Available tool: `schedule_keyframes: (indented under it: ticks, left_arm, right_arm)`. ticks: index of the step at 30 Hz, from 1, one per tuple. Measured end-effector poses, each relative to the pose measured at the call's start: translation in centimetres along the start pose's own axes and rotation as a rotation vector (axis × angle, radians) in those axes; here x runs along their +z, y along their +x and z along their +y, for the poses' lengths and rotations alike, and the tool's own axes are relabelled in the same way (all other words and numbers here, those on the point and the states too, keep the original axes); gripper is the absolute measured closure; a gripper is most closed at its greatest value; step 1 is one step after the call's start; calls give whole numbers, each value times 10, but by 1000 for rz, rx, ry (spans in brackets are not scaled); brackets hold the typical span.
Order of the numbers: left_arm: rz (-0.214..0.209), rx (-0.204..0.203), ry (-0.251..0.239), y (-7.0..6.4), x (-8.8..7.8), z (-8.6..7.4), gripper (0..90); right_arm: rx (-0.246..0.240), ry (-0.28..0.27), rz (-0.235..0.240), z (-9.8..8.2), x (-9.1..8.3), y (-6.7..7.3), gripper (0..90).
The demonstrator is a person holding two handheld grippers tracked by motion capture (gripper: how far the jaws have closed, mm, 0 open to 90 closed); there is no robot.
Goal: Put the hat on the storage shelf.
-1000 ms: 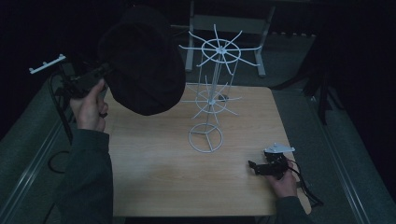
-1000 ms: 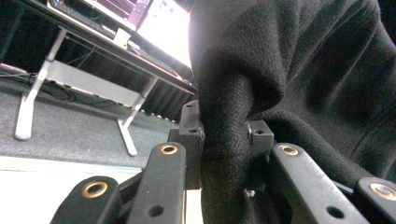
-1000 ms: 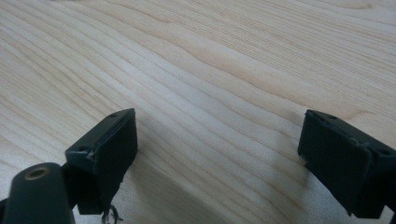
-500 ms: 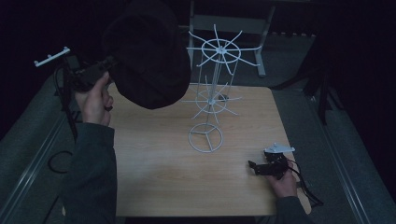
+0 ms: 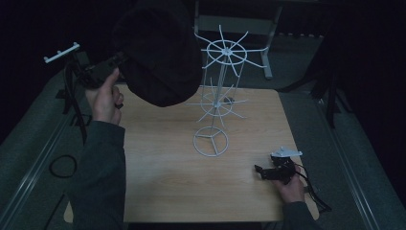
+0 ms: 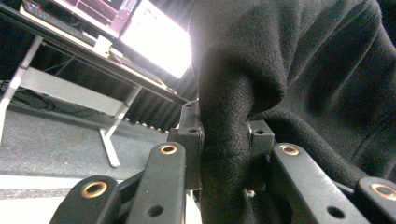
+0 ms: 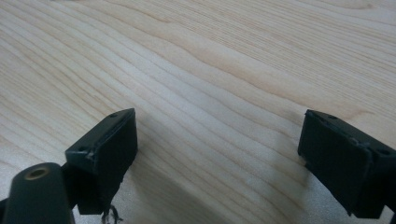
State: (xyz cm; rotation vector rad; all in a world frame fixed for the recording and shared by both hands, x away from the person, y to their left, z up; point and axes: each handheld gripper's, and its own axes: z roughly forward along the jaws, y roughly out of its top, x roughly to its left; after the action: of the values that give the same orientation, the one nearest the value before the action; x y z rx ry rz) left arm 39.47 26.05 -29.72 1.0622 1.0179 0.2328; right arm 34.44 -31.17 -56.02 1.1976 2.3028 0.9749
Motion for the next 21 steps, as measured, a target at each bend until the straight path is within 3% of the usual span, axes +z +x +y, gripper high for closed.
schedule_keyframes:
  ticks: [12, 14, 17, 21]
  left_arm:
    - [52, -25, 74, 10, 23, -18, 753]
    - [74, -18, 103, 12, 26, -21, 753]
    - [125, 25, 174, 13, 31, -27, 752]
    - [144, 28, 201, 17, 34, -34, 752]
  right_arm:
    - [-2, 0, -1, 0, 0, 0, 118]
    - [-4, 0, 0, 0, 0, 0, 118]
    - [-4, 0, 0, 0, 0, 0, 118]
    - [-2, 0, 0, 0, 0, 0, 118]
